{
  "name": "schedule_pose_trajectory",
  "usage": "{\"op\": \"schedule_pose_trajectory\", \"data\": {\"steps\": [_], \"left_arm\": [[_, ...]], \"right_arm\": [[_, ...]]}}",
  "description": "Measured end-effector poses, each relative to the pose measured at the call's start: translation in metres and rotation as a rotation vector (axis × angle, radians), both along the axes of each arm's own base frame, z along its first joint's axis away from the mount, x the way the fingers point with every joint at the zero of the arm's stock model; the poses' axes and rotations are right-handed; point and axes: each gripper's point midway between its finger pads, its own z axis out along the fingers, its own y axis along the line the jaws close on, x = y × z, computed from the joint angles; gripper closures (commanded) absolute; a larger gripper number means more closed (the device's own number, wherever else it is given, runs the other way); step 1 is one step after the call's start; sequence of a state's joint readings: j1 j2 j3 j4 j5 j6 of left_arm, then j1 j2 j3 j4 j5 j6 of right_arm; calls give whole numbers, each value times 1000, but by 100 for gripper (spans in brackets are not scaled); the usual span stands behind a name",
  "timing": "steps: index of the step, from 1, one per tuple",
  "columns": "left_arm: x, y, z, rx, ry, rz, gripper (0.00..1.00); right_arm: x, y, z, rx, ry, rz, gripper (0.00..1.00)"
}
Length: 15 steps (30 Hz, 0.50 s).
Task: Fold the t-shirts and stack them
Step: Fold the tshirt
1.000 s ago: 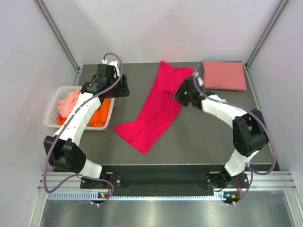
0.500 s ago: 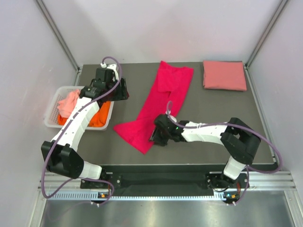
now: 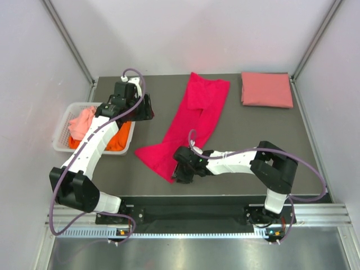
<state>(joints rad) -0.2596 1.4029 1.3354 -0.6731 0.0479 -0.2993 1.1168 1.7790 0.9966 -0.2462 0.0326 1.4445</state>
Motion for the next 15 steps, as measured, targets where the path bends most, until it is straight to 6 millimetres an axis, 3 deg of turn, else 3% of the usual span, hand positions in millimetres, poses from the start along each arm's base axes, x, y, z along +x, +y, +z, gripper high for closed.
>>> {"op": "schedule_pose_trajectory", "data": {"steps": [4,9,15], "left_arm": [[-1,0,-2,3,3,-4,35],[-1,-2,-2,-3,4,-16,35],[-2,-3,-1,-8,6,-21,35]], "right_arm": [[-1,5,-1,6,1,3,67],[-4,9,-5,-4,3,14,98],[-4,6,-7,-26,-3,19,100]]}}
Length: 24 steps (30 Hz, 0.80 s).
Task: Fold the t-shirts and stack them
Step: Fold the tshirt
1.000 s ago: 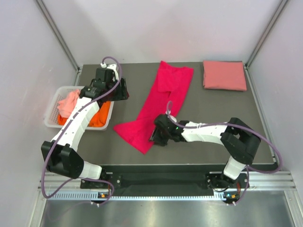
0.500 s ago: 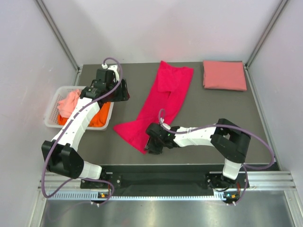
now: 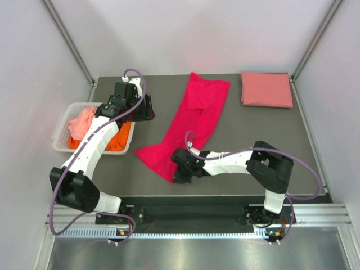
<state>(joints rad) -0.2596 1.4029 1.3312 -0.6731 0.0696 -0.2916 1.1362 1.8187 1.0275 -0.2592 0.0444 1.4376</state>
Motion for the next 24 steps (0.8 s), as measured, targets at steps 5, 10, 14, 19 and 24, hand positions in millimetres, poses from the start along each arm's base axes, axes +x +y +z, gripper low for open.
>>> {"op": "schedule_pose_trajectory", "data": {"steps": [5,10,14,19,24], "left_arm": [[-3,-8,1,-29,8,-37,36],[-19,-19,-17,-45,65,-72,38],[-42,-31,-45,-24,152,-113,38],[-70,-38,-65,-11,215,-132,38],[-99,-44,-72,-11,231,-138,40]], "right_arm": [[-7,-25,2,-56,-17,18,100],[-28,-83,2,-138,-13,28,100],[-34,-109,17,-175,-41,58,100],[-43,-131,17,-197,-52,94,100],[-61,-172,-2,-271,-20,104,100]]}}
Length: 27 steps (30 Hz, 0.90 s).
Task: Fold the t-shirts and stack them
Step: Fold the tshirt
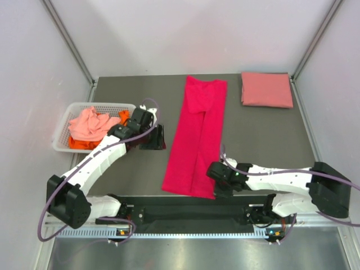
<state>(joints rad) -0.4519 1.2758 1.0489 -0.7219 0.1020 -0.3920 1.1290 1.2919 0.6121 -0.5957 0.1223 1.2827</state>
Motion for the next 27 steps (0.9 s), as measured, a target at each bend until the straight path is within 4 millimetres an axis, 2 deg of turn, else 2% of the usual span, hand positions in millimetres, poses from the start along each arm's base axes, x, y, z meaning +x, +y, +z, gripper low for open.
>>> {"op": "schedule_pose_trajectory", "data": {"steps": [3,7,10,14,21,27], "left_arm": [[-19,-10,-12,4,29,-23,40],[-52,-23,-43,10,117,-61,41],[-77,-23,-66,32,191,-69,41],[-97,-23,-85,37,246,-66,42],[-131,-38,-103,-70,305,-90,42],[-140,-45,-110,-112,325,-85,44]], "right_arm": [[-4,-12,3,6,-11,-3,100],[-7,-21,9,38,-30,-5,100],[-12,-32,6,33,-30,-9,100],[-17,-45,5,36,-35,-20,100],[-17,-49,9,44,-50,-31,100],[-16,-49,9,44,-51,-33,100]]}}
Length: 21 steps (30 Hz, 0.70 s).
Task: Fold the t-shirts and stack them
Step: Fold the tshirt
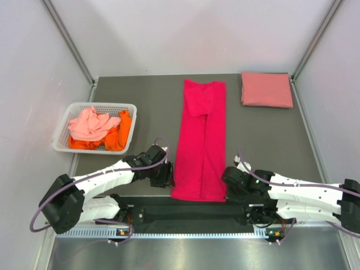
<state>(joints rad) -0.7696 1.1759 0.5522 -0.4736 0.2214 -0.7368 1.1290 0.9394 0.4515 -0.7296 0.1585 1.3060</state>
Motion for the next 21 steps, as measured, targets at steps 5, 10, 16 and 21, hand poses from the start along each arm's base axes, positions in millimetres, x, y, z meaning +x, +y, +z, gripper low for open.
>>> {"op": "schedule_pose_trajectory", "data": {"steps": [5,10,16,21], "left_arm": [[-4,-4,-1,-17,4,4,48],[-17,-2,-6,-29,23,6,51],[-26,-6,-11,-53,53,7,62],[-28,-12,-10,-82,70,12,100]], "right_arm": [[-1,-2,-2,3,0,-7,100],[-1,-3,-1,13,-3,-14,100],[-1,-3,0,19,-5,-16,100],[-1,-3,0,19,-4,-19,100]]}}
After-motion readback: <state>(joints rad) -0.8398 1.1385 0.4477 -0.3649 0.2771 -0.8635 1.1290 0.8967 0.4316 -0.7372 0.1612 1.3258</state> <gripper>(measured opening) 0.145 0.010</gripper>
